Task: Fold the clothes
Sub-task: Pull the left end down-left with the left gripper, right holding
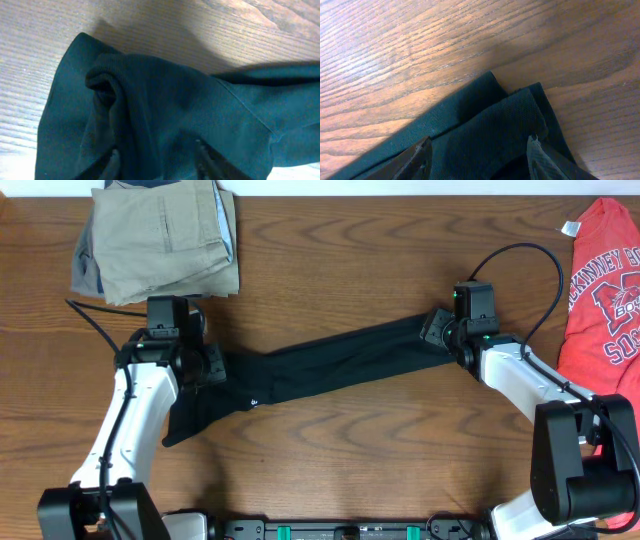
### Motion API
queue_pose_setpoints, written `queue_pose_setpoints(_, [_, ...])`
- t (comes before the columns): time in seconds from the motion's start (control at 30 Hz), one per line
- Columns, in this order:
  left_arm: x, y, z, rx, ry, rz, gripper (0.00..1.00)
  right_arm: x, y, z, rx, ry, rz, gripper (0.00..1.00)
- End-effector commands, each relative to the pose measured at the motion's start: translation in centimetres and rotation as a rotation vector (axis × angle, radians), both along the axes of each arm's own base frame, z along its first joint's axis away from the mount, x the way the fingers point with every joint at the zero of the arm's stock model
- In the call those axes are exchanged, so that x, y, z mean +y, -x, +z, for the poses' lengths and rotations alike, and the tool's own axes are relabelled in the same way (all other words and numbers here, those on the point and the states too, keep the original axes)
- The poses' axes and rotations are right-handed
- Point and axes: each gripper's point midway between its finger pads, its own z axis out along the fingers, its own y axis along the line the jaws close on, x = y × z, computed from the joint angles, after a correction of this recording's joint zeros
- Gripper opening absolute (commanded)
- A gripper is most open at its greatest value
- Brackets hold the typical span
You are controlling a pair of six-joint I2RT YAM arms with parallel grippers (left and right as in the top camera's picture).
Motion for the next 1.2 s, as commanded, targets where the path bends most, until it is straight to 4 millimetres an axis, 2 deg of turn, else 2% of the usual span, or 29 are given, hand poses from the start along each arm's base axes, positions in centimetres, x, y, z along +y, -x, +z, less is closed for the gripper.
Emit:
queue_pose_setpoints(0.0, [-0.1, 0.4, -0.9, 0.031, 0.005, -0.015, 0.19, 0.4, -0.5, 0.2, -0.008, 0.01, 0.008, 0.59])
queue_pose_setpoints(0.03, [-0.1, 0.4, -0.9, 0.033, 0.005, -0.015, 0.08, 0.4, -0.5, 0.2, -0.008, 0.01, 0.008, 0.59])
queue_pose_setpoints(0.07, [-0.1, 0.5, -0.8, 0.033, 0.006, -0.015, 0.06, 0.4, -0.5, 0.2, -0.008, 0.01, 0.008, 0.59])
queue_pose_setpoints(0.2, [-0.2, 1.3, -0.1, 0.042, 0.011, -0.016, 0.06, 0.3, -0.3, 0.0, 0.003, 0.014, 0.011, 0.55])
queue_pose_setpoints(0.27, [-0.3, 2.2, 0.7, 0.055, 0.013, -0.016, 0.06, 0.2, -0.1, -0.1, 0.013, 0.015, 0.008, 0.5])
queue_pose_setpoints(0.33, [-0.4, 3.2, 1.7, 0.064, 0.018, -0.002, 0.06, -0.2, 0.0, -0.1, 0.024, 0.014, -0.002, 0.5])
queue_pose_setpoints(0.43, [-0.5, 4.9, 3.4, 0.058, 0.036, 0.045, 0.06, -0.8, 0.2, 0.7, 0.042, -0.009, -0.014, 0.55])
queue_pose_setpoints(0.57, [-1.2, 6.7, 5.4, 0.026, 0.067, 0.034, 0.06, -1.7, 0.1, 2.3, 0.049, -0.04, -0.014, 0.67])
queue_pose_setpoints(0.67, [-1.2, 7.6, 6.3, 0.003, 0.066, 0.033, 0.06, -1.5, -0.2, 3.0, 0.042, -0.063, 0.019, 0.68])
queue_pose_setpoints(0.8, [-2.0, 8.9, 6.7, 0.026, 0.109, 0.021, 0.06, -1.5, -0.2, 3.0, 0.045, -0.066, 0.02, 0.6])
queue_pose_setpoints(1.0, [-2.6, 11.6, 6.3, 0.134, 0.137, 0.02, 0.06, -0.9, 0.6, 2.6, 0.083, -0.091, 0.038, 0.56])
queue_pose_setpoints(1.17, [-2.5, 11.8, 6.2, 0.144, 0.134, 0.021, 0.06, 0.2, 1.0, 2.7, 0.094, -0.147, 0.076, 0.55])
